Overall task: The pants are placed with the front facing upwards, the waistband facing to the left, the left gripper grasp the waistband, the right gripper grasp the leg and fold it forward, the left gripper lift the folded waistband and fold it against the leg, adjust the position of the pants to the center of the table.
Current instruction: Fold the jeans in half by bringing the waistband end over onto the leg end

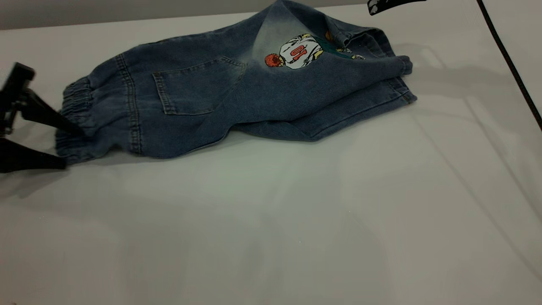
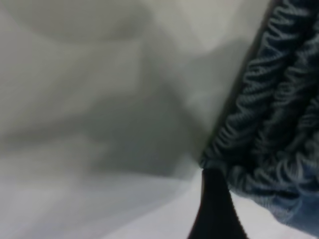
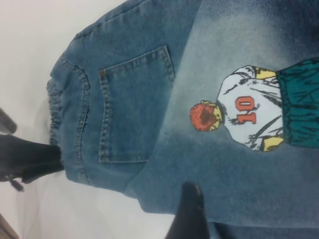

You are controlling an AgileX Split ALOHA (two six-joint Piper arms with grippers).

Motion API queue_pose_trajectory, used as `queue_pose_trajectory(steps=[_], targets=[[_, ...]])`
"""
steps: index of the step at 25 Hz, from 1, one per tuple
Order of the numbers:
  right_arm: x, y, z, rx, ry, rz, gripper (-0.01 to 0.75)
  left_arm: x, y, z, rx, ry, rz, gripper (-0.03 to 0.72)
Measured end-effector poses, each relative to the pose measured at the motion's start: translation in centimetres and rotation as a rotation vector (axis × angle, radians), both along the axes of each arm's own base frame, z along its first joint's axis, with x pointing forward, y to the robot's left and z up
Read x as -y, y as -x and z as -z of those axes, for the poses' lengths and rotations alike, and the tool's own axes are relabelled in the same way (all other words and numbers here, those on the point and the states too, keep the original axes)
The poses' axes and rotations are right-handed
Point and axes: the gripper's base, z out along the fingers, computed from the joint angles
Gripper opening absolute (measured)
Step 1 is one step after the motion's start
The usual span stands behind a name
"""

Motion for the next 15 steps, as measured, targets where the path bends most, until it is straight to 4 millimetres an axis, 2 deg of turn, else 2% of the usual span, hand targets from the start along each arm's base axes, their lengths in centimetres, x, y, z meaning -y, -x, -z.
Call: queue_pose_trajectory(steps=[3,7,11,15], targets=[[0.0,0.0,0.0,-0.002,-0.002,-0.002,0.517,0.6,-0.8,0.5,0.002,0.026,-0.027,0.437],[0.0,0.1,0.0,-0.005,-0.004,-0.008,0.517,0.3,-1.1,0.5,0.013,-0.004,-0.059,0.424],[-0.1,0.1,0.0,-0.007,-0.007,-0.010,0.517,0.2,-1.4,0.5,0.020,-0.040,-0.087,0.363],[-0.1,0.1,-0.1,-0.008,-0.013,-0.006,0.517,0.2,-1.7,0.7,0.033,-0.076,-0.109,0.262]])
